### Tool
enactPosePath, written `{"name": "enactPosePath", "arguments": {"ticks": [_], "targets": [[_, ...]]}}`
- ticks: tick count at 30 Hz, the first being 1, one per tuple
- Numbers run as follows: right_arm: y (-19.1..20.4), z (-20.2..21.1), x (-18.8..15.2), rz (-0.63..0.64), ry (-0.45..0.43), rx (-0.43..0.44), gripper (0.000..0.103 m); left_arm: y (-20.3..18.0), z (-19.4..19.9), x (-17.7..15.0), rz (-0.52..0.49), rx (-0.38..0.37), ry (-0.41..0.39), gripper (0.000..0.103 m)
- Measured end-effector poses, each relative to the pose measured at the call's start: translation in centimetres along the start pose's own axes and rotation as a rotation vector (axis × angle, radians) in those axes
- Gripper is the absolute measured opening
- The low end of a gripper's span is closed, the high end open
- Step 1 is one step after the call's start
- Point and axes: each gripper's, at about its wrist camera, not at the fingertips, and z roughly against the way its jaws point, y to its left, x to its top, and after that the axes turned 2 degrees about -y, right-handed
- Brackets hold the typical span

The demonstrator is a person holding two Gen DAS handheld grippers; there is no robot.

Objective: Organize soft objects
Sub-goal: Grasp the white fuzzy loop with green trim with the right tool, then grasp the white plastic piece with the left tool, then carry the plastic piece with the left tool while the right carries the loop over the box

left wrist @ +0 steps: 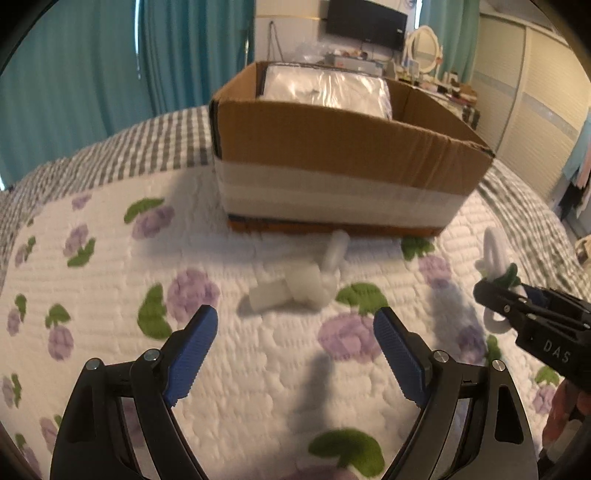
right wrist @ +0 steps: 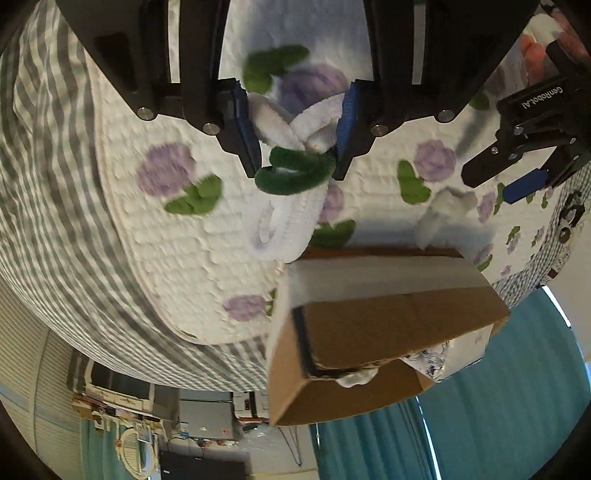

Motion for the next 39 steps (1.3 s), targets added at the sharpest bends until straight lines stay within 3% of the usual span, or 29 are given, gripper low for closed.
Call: {"name": "enactPosePath", "arguments": {"ticks": [7,10,12,14,16,17,20,31,39], "targets": [[1.1,-2.1,0.9,0.001,0.002,0.029,0.039,0.1,-3.9,1.2,-0.001,0.023,0.010,0.086],[0.6,-2.9,0.8,-0.033,0.011,0.051,0.039,0.0,-6.3,1.5,-0.011,0.004,0.068,0.085],[0.3,-3.3,0.6,-0.050,0.015,0.062,0.039,0.2,-6.7,1.7,-0.008,-0.012,0.064,0.076],[-0.1,-3.6,0.5,-0.051,0.021,0.057,0.039,0.2,-6.6,1.7,-0.017,-0.034,0.055,0.058],[-0.4,-3.7,0.4,-0.064,0.020,0.060,0.039,-0.2,-6.3,1.6,-0.054,-0.035,0.052,0.052],[-0.5,-3.8,0.4,-0.069,0.023,0.063,0.039,-0.3,-6.2,1.4,-0.073,-0.038,0.052,0.043],[-0.8,-3.4,0.2,-0.079,0.024,0.067,0.039,-0.6,-5.3,1.1,-0.096,-0.046,0.054,0.035],[-0.8,2.5,-0.5,-0.090,-0.019,0.099,0.039,-1.8,0.7,-0.1,-0.124,-0.068,0.043,0.034],[2.6,9.9,1.2,0.053,-0.072,0.113,0.039,-2.3,8.0,2.7,-0.133,-0.076,-0.063,0.034]]}}
